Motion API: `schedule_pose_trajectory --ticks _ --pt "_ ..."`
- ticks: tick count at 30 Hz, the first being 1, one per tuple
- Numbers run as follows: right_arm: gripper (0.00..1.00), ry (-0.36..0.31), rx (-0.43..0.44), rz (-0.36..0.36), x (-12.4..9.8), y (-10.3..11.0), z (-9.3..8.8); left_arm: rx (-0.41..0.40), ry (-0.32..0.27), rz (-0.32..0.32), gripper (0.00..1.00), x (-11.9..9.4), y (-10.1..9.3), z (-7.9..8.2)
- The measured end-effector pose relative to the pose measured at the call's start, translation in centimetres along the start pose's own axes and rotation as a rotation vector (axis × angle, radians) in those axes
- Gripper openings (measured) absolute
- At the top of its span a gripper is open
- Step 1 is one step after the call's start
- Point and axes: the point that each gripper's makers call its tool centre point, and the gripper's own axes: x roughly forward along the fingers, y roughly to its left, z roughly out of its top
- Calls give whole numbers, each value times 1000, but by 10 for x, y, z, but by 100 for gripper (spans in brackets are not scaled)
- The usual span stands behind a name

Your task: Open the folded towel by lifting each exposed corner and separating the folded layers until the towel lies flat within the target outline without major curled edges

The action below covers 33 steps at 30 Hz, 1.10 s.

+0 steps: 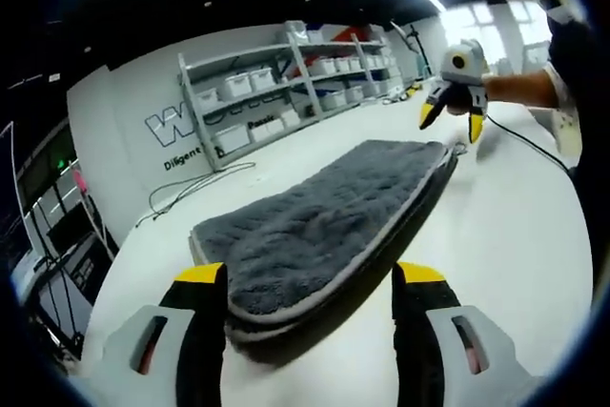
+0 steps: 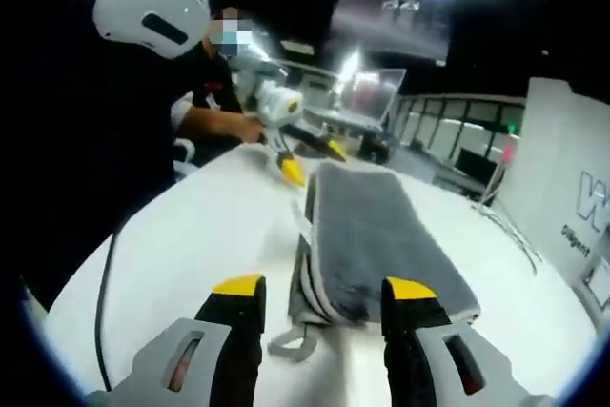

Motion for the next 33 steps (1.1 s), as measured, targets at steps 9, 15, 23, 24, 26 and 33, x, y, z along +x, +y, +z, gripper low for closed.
schedule_pose_trajectory --ticks 9,15,23,24,26,33 --pt "37 44 -63 -65 2 -10 -10 8 7 8 66 1 4 -3" --pt "36 60 -79 -62 7 -10 -13 10 15 14 64 3 6 -6" --pt "30 53 -88 -59 13 -7 -13 15 19 22 59 4 10 -8" --pt "29 51 -90 -59 13 -7 -13 12 17 22 58 4 10 -7" --pt "29 51 -87 -57 14 -7 -13 4 13 22 56 4 11 -7" --pt "19 25 -77 -61 16 -5 -9 12 16 21 50 5 11 -7"
